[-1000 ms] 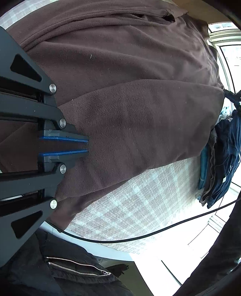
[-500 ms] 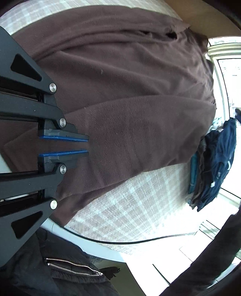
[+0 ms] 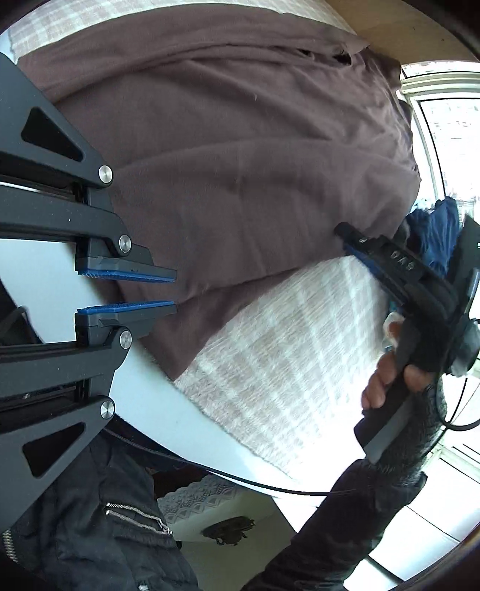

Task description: Fold clothes

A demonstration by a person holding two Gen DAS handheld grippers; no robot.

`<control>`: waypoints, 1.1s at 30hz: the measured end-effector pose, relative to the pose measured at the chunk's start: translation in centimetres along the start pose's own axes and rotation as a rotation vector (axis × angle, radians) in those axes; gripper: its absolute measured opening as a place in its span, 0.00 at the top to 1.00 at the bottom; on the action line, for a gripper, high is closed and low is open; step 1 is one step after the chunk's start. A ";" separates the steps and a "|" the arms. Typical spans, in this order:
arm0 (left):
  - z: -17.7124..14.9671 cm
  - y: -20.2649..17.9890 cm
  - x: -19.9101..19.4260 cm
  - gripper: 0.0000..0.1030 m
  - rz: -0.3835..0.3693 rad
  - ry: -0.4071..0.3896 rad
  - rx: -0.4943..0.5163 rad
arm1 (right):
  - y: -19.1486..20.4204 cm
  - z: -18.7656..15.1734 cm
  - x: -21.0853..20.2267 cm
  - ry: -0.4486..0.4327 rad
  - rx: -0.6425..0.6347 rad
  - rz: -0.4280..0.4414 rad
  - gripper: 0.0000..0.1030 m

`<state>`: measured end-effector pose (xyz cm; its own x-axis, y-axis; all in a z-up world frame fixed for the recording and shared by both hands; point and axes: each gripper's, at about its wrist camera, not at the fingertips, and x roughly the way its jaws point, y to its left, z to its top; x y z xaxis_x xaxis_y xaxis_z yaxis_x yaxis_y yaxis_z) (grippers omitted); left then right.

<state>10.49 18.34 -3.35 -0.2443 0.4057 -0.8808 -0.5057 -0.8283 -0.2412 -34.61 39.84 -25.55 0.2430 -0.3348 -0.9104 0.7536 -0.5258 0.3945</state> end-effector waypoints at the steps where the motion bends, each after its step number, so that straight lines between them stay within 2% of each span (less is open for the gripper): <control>1: -0.1 -0.6 0.1 0.91 0.004 -0.001 0.009 | -0.1 -0.4 -0.6 -0.009 0.008 -0.010 0.78; 2: -0.3 -1.2 0.3 0.91 0.009 -0.002 0.018 | -0.1 -0.9 -1.2 -0.021 0.012 -0.013 0.78; 5: -0.5 -2.9 0.7 0.90 0.015 -0.005 0.050 | -0.4 -2.2 -2.7 -0.041 0.050 0.075 0.77; 7: -0.2 -4.1 1.1 0.81 0.007 -0.002 0.088 | -0.6 -2.9 -3.3 -0.038 0.073 0.103 0.76; 11: 0.4 -5.3 2.6 0.80 0.003 0.035 0.135 | -1.8 -3.4 -4.5 -0.050 0.113 0.109 0.76; 15: 0.2 -5.9 4.3 0.78 0.056 0.070 0.187 | -2.4 -3.7 -5.0 -0.072 0.137 0.102 0.76; 17: 0.0 -5.7 4.4 0.79 0.049 0.072 0.176 | -2.7 -3.6 -5.2 -0.077 0.140 0.093 0.76; 21: 0.1 -4.9 3.3 0.92 0.019 0.038 0.119 | -3.7 -2.5 -7.1 -0.111 0.143 0.088 0.76; 25: 0.1 -2.9 0.1 0.93 0.009 -0.065 -0.008 | -5.1 1.0 -9.7 -0.200 0.134 0.075 0.73; 27: 0.4 -1.4 -0.6 0.93 0.024 -0.101 -0.080 | -5.9 3.7 -10.5 -0.239 0.142 0.053 0.58; 28: 0.4 -0.6 -0.8 0.93 0.038 -0.114 -0.111 | -6.1 5.2 -10.5 -0.252 0.134 0.045 0.58; 30: 0.3 0.9 -1.2 0.93 0.065 -0.136 -0.166 | -6.7 8.4 -9.6 -0.240 0.105 -0.002 0.58; 33: -0.2 2.5 -2.2 0.93 0.078 -0.167 -0.242 | -7.6 12.8 -7.2 -0.174 0.100 -0.075 0.58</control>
<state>9.98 15.31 -2.07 -0.4172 0.3789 -0.8261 -0.2729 -0.9192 -0.2838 -49.98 36.26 -20.37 0.0728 -0.4170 -0.9060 0.6991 -0.6265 0.3446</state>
